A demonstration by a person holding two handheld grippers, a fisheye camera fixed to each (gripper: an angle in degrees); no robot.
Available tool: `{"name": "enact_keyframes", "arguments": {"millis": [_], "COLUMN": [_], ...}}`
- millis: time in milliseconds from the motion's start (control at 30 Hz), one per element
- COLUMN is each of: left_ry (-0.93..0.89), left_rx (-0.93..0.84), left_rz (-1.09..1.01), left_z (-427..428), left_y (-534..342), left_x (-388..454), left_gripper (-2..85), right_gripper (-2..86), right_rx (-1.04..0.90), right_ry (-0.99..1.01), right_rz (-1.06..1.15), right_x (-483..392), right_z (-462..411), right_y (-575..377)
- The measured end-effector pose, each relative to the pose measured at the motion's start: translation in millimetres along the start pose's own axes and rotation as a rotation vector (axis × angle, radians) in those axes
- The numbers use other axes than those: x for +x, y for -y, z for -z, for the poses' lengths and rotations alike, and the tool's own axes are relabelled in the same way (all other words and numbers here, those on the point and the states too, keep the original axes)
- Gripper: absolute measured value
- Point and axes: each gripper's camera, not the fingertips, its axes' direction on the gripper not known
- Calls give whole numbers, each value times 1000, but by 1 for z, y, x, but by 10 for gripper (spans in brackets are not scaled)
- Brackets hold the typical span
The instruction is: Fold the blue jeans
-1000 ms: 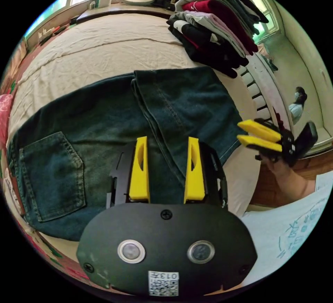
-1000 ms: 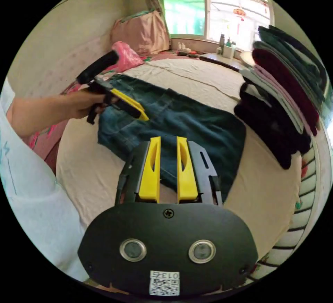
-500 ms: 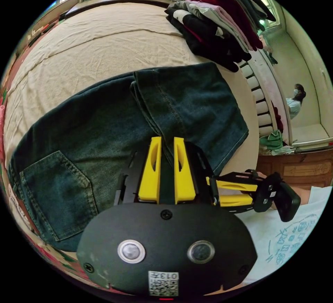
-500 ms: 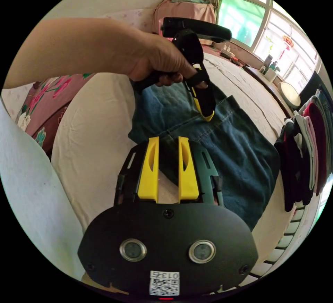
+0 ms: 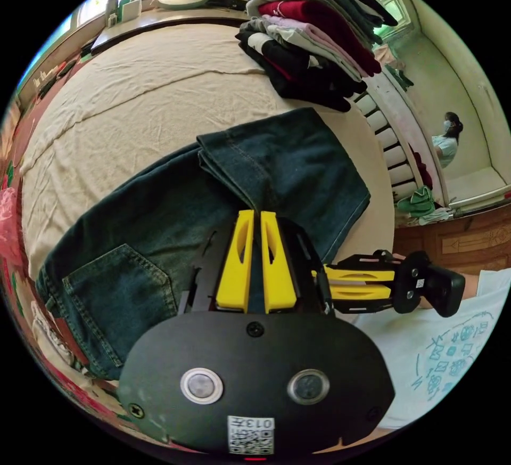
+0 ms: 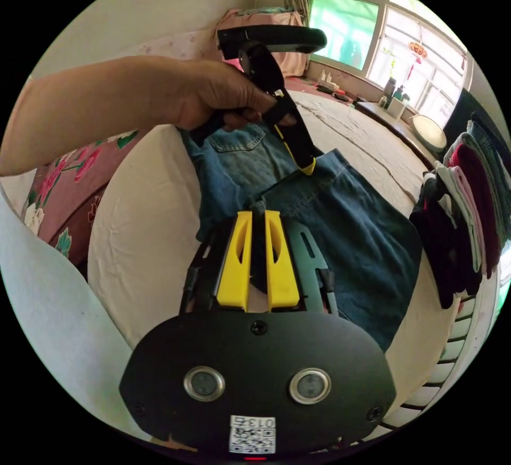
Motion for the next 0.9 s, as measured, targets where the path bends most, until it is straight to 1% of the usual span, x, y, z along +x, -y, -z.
{"name": "enact_keyframes", "arguments": {"millis": [100,167,300,433,500,567,633,667,700,733,767,800,833,867,900], "left_ry": [-9,-87,-118,-32,39,53,38,43,62,116,119,111,66,13,-10], "left_rx": [-44,2,34,28,53,97,103,57,22,-41,-16,6,22,35,42], "left_rz": [17,92,112,104,92,-8,-92,-130,-138,-137,-135,-126,-90,-46,-24], "left_z": [-21,-26,-29,-21,-12,-4,-8,-18,-25,-39,-44,-44,-43,-42,-39], "left_y": [-5,-16,-27,-35,-41,-49,-54,-55,-56,-59,-64,-68,-72,-77,-81], "left_x": [-20,-39,-51,-49,-43,-27,-15,-9,-8,-9,-12,-16,-25,-36,-42], "left_gripper": [11,11,12,9,8,5,2,1,1,0,-1,0,0,2,2], "right_gripper": [39,40,43,48,60,69,67,59,45,41,34,26,23,16,12], "right_rx": [-79,-72,-71,-79,-108,-106,-45,29,84,93,78,22,-32,-197,-210], "right_ry": [17,-2,1,-28,6,39,86,69,5,-36,-116,-163,-163,-94,-25], "right_rz": [10,29,62,124,157,166,151,115,58,29,-24,-73,-85,-68,-70], "right_x": [-6,-10,-14,-20,-21,-18,-13,-6,3,9,22,35,41,52,59], "right_z": [-30,-32,-38,-42,-52,-46,-27,-13,-4,-2,-7,-22,-34,-64,-73], "right_y": [10,16,25,40,45,51,57,58,58,59,61,62,62,64,67]}}
